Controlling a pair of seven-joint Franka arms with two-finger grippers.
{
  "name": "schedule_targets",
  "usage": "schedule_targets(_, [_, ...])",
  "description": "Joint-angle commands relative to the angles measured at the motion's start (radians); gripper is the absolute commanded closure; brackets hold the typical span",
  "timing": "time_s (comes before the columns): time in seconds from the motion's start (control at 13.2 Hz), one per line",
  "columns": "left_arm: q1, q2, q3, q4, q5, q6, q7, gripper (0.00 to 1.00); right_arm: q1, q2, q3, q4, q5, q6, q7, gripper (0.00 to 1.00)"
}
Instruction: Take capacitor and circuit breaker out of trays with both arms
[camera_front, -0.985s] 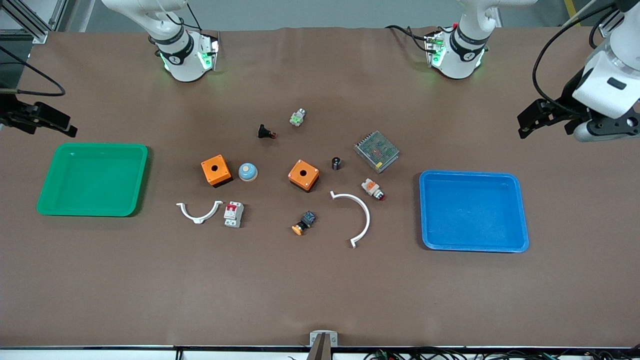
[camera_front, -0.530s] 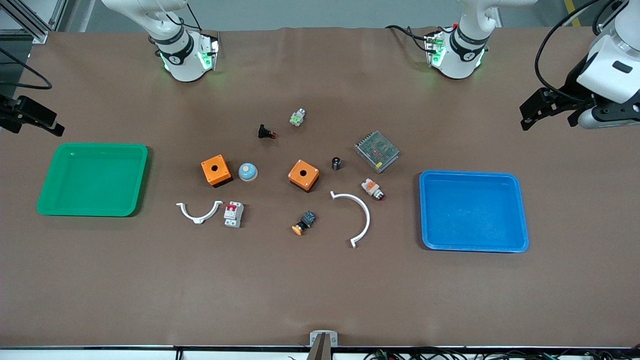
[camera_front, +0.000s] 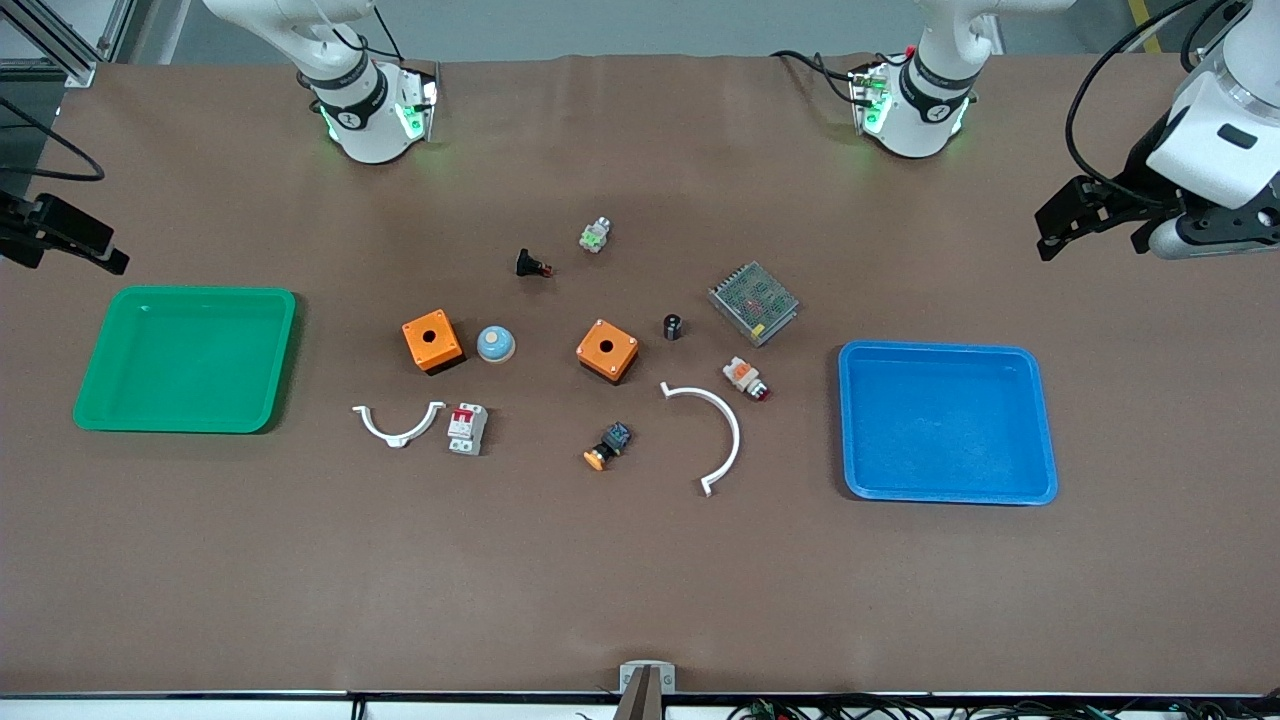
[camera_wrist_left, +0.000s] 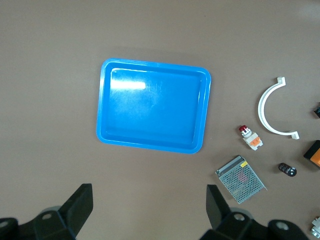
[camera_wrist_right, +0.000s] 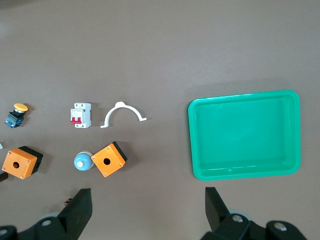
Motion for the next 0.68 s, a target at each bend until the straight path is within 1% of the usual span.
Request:
schedule_targets(0.0, [-0.004, 0.009, 0.004, 0.025, 0.0, -0.038, 0.039, 0.0, -0.02, 0.013, 0.016, 0.028, -0.013, -0.004, -0.008, 0.0])
schedule_targets(0.15, [0.007, 0.01, 0.006, 0.024, 0.001, -0.046, 0.124, 0.0, -0.02, 0.013, 0.016, 0.028, -0.013, -0.004, -0.008, 0.0])
schedule_targets(0.3, [0.012, 0.011, 0.012, 0.025, 0.001, -0.047, 0.169, 0.0, -0.022, 0.013, 0.016, 0.026, -0.011, -0.004, -0.007, 0.0])
schedule_targets(0.61, [0.009, 0.017, 0.01, 0.024, 0.016, -0.06, 0.179, 0.0, -0.02, 0.015, 0.016, 0.028, -0.011, -0.004, -0.007, 0.0])
